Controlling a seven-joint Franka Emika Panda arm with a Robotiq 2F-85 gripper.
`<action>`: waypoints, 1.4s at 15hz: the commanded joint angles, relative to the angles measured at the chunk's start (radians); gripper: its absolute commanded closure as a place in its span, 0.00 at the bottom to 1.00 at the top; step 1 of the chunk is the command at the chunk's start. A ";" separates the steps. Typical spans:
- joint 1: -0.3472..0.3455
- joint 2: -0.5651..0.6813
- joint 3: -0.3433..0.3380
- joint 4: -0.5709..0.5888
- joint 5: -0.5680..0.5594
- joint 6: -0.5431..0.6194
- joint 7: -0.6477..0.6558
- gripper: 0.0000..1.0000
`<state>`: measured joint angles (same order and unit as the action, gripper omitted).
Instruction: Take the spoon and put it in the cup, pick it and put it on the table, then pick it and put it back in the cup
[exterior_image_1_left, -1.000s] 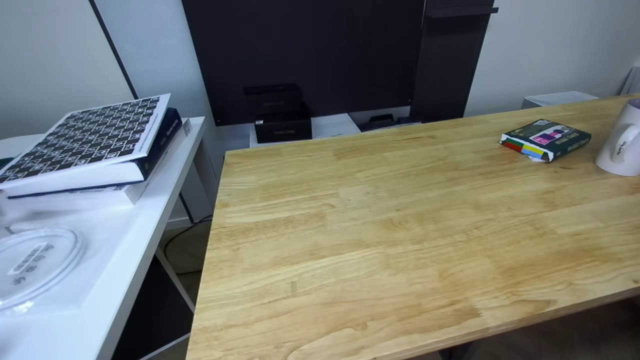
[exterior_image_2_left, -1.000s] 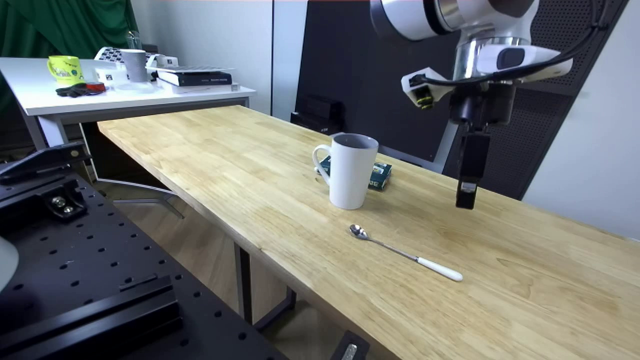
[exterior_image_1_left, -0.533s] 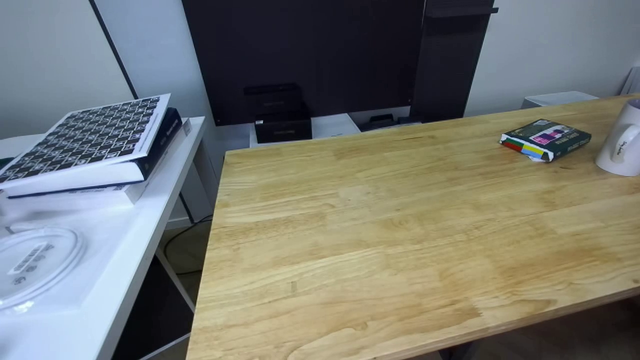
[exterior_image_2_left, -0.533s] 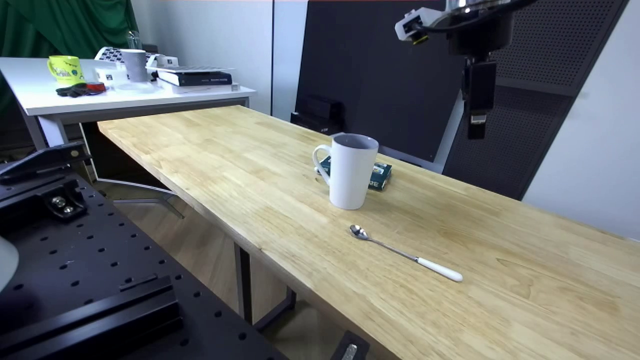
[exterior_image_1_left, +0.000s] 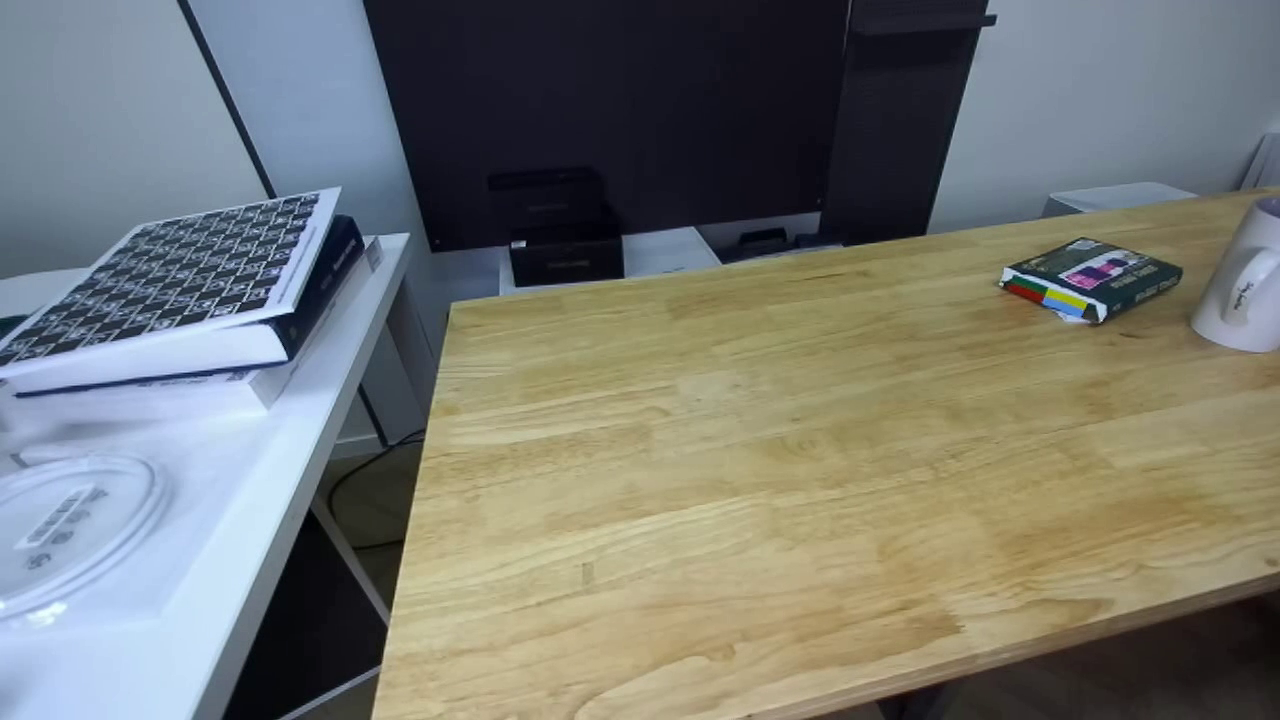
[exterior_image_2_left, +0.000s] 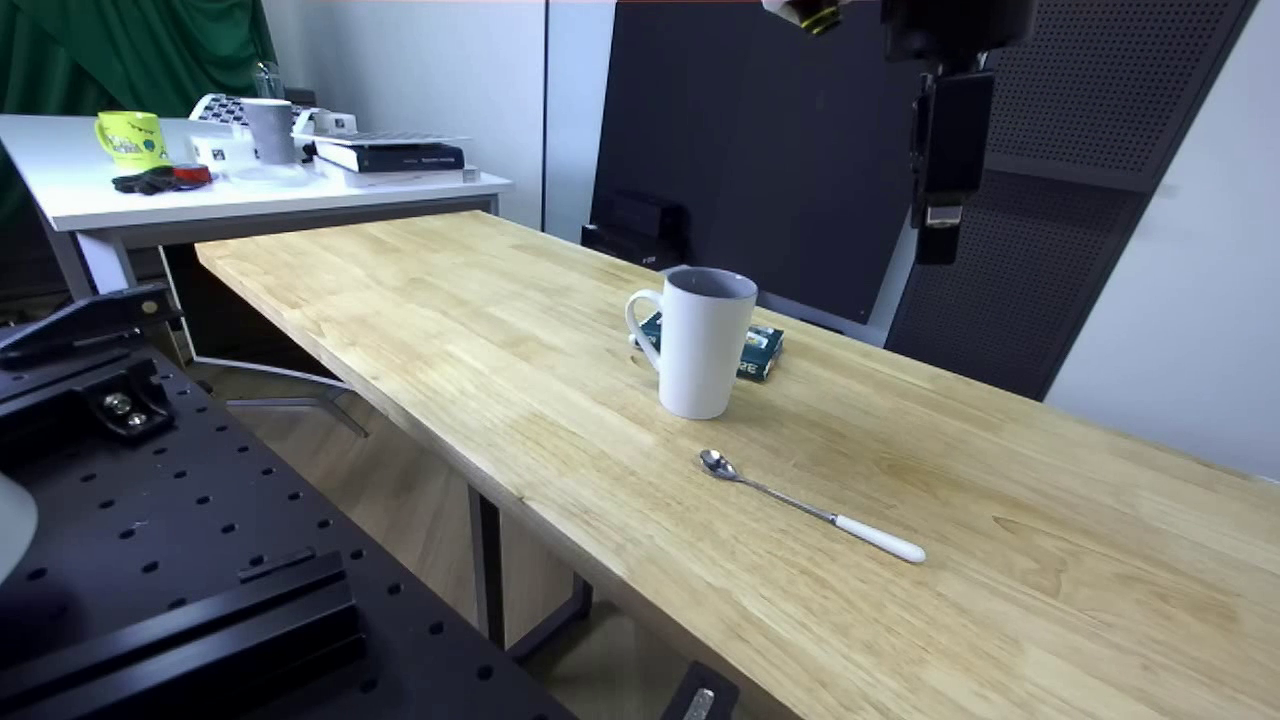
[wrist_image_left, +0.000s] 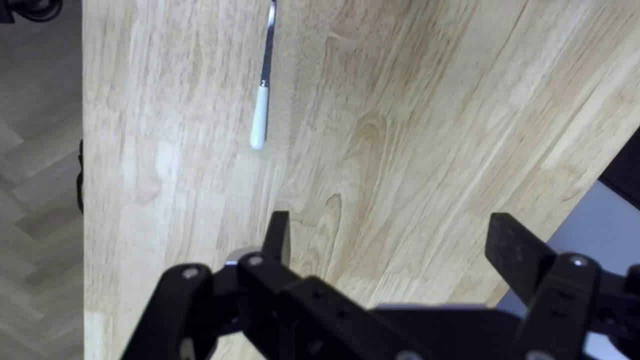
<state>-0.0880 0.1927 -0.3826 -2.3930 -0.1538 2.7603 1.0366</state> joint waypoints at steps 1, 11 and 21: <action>-0.053 -0.005 0.012 -0.033 0.046 0.021 -0.041 0.00; -0.108 0.172 0.073 0.054 0.290 0.048 -0.212 0.00; -0.089 0.185 0.062 0.051 0.327 0.054 -0.223 0.00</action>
<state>-0.1924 0.3739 -0.3067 -2.3454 0.1555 2.8170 0.8274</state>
